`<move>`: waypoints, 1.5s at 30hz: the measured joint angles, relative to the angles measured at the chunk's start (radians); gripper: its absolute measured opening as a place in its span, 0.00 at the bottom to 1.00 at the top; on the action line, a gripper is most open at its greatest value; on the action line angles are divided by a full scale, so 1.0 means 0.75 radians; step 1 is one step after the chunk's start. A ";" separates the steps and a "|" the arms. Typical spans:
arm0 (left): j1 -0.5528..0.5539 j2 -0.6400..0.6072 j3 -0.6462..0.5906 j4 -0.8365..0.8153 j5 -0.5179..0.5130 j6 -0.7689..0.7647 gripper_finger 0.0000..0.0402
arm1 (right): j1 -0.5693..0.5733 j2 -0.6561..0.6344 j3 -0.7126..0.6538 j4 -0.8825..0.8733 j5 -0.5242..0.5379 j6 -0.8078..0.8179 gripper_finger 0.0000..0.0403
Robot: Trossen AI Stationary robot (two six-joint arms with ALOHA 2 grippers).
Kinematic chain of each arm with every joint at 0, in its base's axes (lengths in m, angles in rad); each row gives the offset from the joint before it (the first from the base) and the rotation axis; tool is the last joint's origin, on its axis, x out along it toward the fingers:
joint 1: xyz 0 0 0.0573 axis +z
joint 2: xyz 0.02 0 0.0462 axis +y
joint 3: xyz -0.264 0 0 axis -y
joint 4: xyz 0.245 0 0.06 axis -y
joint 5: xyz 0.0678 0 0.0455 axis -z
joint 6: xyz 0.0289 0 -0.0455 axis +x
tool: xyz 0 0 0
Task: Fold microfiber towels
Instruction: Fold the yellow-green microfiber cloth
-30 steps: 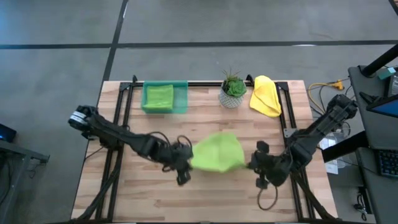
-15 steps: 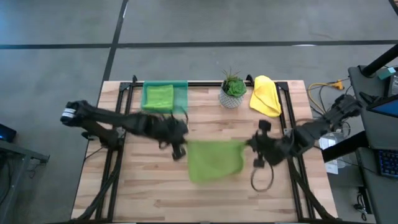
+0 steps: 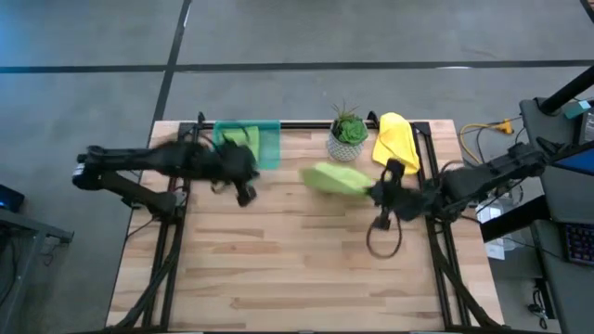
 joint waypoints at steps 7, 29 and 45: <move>-0.252 0.234 -0.239 0.380 0.078 -0.186 0.00 | 0.181 0.134 -0.339 0.417 -0.111 0.254 0.02; -0.167 0.787 -0.054 1.251 0.686 0.228 0.45 | 0.203 0.178 -0.355 0.604 -0.592 0.279 0.02; -0.004 1.055 0.089 1.115 0.661 0.471 0.62 | 0.265 0.206 -0.359 0.616 -0.622 0.393 0.02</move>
